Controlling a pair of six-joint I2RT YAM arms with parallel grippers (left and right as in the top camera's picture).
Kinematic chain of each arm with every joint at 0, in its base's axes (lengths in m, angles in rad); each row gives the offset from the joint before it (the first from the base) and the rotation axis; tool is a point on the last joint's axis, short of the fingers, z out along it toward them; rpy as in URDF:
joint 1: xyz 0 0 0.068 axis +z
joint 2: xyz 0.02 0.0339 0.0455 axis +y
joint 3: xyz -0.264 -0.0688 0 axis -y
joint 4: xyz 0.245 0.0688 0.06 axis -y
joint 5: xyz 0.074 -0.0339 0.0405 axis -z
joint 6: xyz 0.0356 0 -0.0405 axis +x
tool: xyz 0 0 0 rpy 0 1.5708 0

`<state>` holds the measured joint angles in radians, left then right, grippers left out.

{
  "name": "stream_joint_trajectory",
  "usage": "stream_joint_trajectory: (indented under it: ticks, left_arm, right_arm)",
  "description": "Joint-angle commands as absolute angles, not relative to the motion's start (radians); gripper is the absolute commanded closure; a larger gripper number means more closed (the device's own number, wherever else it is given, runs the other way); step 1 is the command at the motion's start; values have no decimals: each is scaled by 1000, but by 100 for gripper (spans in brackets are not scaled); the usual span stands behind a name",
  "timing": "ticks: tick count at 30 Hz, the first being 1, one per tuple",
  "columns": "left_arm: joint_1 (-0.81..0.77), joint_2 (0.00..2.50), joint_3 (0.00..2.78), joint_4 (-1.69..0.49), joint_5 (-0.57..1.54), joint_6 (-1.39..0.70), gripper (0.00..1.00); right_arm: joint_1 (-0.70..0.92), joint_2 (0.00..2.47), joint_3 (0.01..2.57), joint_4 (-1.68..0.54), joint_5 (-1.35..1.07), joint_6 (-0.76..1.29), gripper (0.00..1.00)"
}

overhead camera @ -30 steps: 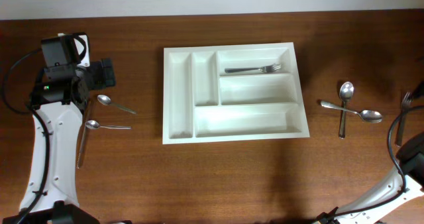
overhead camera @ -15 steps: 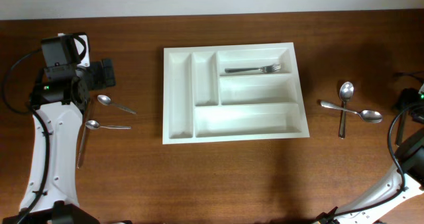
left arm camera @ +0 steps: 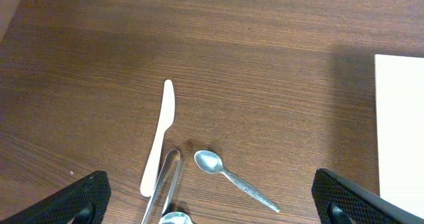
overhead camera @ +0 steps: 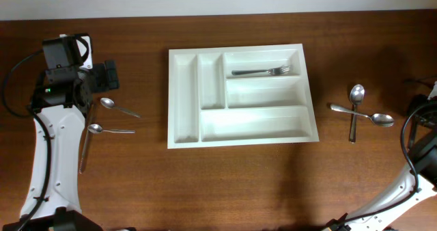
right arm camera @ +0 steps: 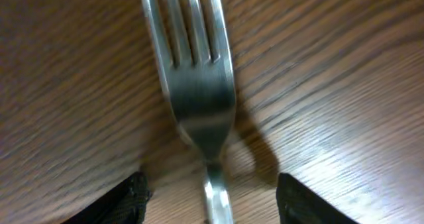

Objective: Pack container

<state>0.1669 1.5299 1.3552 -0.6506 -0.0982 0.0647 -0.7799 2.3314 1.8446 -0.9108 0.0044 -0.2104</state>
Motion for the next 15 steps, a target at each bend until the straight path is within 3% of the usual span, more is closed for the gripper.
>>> stream_joint_trajectory:
  ticks: [1, 3, 5, 6, 7, 15]
  left_arm:
    - [169, 1535, 1379, -649, -102, 84, 1]
    - [169, 1535, 1379, -649, -102, 84, 1]
    - [169, 1535, 1379, -649, -102, 84, 1]
    - [169, 1535, 1379, -649, -102, 84, 1]
    - [169, 1535, 1379, -649, -102, 84, 1]
    - [169, 1535, 1379, -649, -102, 84, 1]
  right_arm:
    - [-781, 2370, 1837, -907, 31, -209, 43]
    - [-781, 2381, 1837, -908, 31, -210, 54]
    - [-781, 2387, 1837, -910, 31, -209, 74]
    - [-781, 2388, 1837, -912, 31, -209, 91]
    - [-781, 2388, 1837, -913, 31, -209, 96]
    - [-781, 2357, 1856, -995, 31, -175, 96]
